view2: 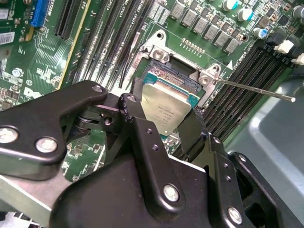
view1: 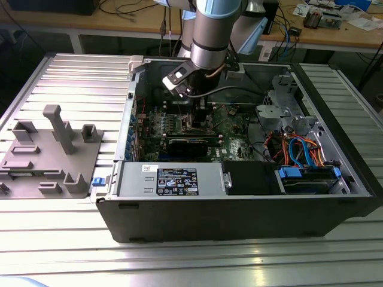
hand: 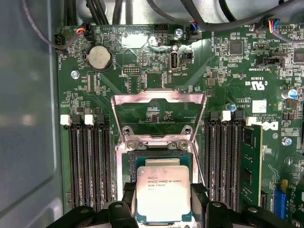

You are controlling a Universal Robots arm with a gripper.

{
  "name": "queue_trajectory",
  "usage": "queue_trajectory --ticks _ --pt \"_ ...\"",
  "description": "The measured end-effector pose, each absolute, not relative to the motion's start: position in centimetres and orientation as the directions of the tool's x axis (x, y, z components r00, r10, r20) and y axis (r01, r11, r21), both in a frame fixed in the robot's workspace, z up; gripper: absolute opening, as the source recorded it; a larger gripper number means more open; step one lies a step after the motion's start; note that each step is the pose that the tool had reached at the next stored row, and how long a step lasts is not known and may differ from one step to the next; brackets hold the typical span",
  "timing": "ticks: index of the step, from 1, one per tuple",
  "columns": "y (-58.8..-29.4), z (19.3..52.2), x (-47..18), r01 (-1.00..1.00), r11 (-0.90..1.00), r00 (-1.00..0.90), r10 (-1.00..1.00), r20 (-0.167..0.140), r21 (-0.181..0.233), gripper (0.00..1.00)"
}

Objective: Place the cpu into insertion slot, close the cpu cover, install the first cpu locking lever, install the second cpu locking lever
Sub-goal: 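Place the cpu into insertion slot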

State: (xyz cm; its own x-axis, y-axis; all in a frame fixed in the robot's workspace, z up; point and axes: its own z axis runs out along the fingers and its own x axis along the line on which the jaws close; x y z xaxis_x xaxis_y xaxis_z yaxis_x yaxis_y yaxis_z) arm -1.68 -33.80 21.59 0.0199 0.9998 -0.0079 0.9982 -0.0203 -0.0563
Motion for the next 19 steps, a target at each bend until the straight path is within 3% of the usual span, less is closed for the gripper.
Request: queue_trajectory --ticks 19 --pt "-33.8 20.5 -1.8 0.998 -0.030 0.029 1.000 -0.008 -0.056 0.54"
